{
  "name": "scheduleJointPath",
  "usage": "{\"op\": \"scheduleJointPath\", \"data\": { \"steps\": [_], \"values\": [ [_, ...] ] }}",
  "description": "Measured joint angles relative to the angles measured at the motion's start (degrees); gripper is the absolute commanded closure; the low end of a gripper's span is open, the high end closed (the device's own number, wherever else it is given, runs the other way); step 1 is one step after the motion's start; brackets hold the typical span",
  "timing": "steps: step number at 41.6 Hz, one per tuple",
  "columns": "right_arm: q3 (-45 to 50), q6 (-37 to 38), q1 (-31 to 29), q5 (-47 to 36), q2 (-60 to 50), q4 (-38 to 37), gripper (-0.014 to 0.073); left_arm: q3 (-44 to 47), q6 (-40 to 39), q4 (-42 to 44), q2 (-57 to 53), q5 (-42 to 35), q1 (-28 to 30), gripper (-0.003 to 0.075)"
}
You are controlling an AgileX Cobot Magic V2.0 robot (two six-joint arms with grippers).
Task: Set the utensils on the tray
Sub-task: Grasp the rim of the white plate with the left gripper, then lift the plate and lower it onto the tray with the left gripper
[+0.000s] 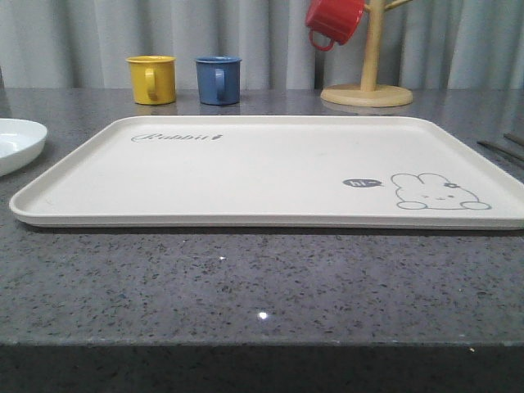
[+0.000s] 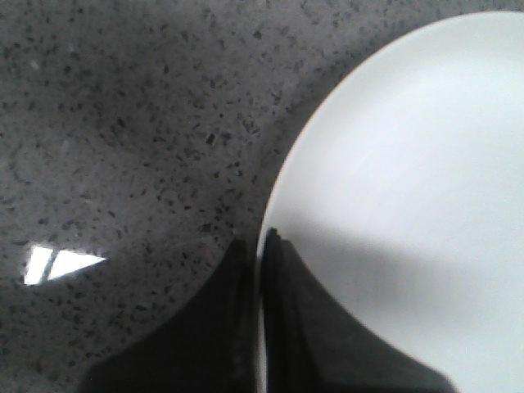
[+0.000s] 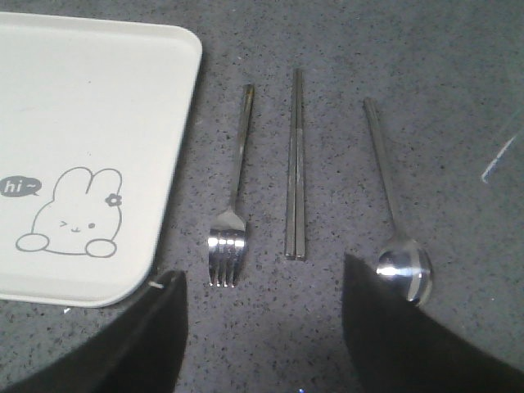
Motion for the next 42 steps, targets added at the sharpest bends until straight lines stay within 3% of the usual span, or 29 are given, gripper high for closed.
{"op": "scheduleJointPath", "data": {
  "steps": [10,16,34,42],
  "values": [
    [0.0,0.0,0.0,0.0,0.0,0.0,0.0147,-2.9,0.0,-0.8,-2.2,2.1,-0.3,0.074],
    [0.0,0.0,0.0,0.0,0.0,0.0,0.0147,-6.5,1.2,-1.0,-5.1,4.5,-3.8,0.074],
    [0.0,0.0,0.0,0.0,0.0,0.0,0.0147,-10.5,1.6,-1.9,-4.2,7.7,-28.5,0.074],
    [0.0,0.0,0.0,0.0,0.0,0.0,0.0147,-10.5,1.9,-1.9,0.5,4.8,-35.0,0.074]
  ]
}}
